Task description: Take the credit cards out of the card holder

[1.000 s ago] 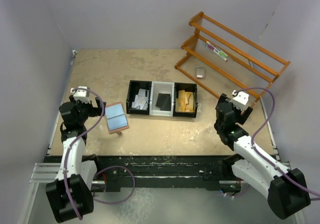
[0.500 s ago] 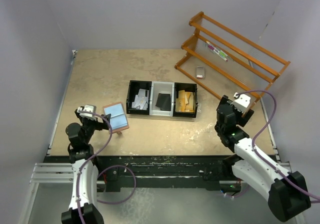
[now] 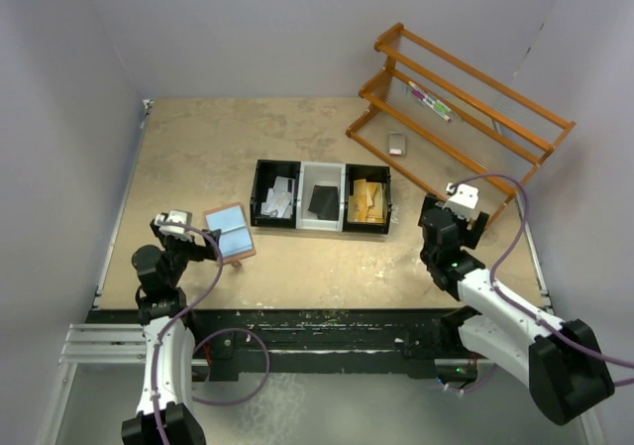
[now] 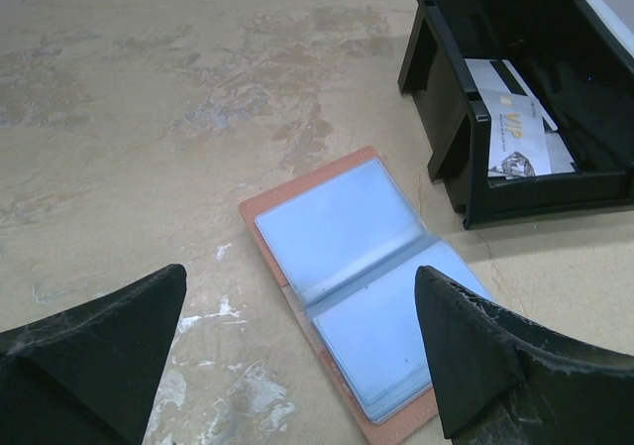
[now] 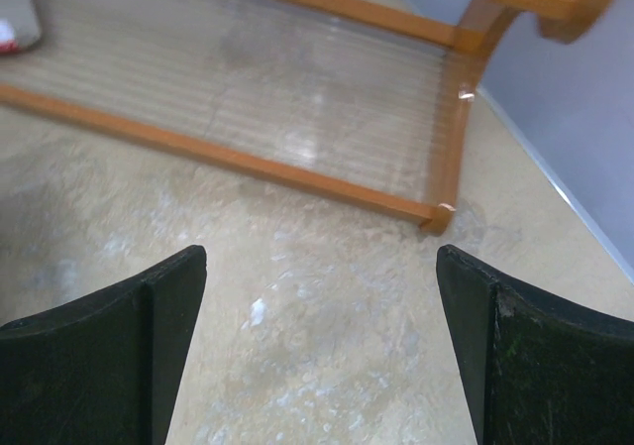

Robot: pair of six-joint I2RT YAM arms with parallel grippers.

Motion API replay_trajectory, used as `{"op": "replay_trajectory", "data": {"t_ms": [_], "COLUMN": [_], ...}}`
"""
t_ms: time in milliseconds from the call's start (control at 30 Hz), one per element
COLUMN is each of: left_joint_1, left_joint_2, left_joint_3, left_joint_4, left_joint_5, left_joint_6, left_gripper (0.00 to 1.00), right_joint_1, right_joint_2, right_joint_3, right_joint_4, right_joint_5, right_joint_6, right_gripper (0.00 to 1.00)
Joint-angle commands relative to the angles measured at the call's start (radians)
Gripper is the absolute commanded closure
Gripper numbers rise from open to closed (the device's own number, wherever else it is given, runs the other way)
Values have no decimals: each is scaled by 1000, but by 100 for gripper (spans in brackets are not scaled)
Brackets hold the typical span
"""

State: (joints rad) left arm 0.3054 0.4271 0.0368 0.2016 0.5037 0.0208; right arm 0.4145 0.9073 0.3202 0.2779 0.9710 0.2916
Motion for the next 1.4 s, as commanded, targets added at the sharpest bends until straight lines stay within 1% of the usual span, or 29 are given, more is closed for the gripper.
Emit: {"op": "replay_trajectory", "data": {"t_ms": [0,67,133,200,233,300,367,400,533,567,633,667,733,767,900,1033,1167,1367], "left_joint_1": [1,-1,-8,-13,-16,-20,-24,-24,-24,-24,-24,-24,-24,-26,-32,-36,-36,-36], "left_joint_2": [-16,-21,-22,-25,-25,-29,-30,-28,-23,-24,-23,-19,-2,7,-6,-9,-9,-10], "left_joint_3": [-3,-3,-3,-2,-3,-2,-3,-2,-2,-2,-2,-1,0,1,1,1,1,0], "left_joint_4": [43,39,36,35,33,28,28,28,31,32,33,36,47,52,44,39,39,39], "left_joint_5": [-28,-37,-46,-55,-57,-62,-65,-66,-67,-67,-67,-66,-62,-61,-66,-68,-69,-70], "left_joint_6": [-2,-4,-3,-4,-3,-2,-2,-2,-2,-2,-2,-1,1,3,5,4,4,5], "left_gripper": [1,1,1,1,1,1,1,1,1,1,1,1,1,1,1,1,1,1], "right_joint_1": [26,26,26,23,23,20,-1,-23,-49,-50,-49,-51,-50,-51,-60,-61,-60,-65], "right_joint_2": [52,3,-90,-170,-201,-260,-245,-235,-223,-219,-223,-248,-330,-375,-439,-492,-512,-581], "right_joint_3": [-7,-24,-59,-85,-104,-120,-94,-84,-80,-83,-98,-124,-194,-204,-218,-229,-238,-261], "right_joint_4": [125,129,118,120,155,163,101,89,85,97,117,141,227,211,177,154,157,139], "right_joint_5": [-110,-146,-168,-118,-116,-145,-79,-59,-5,-12,-80,-162,-354,-374,-388,-368,-460,-445], "right_joint_6": [-111,-131,-135,-117,-148,-204,-109,-88,-83,-95,-120,-133,-238,-245,-247,-237,-273,-264], "right_gripper": [0,0,0,0,0,0,0,0,0,0,0,0,0,1,0,0,0,0]}}
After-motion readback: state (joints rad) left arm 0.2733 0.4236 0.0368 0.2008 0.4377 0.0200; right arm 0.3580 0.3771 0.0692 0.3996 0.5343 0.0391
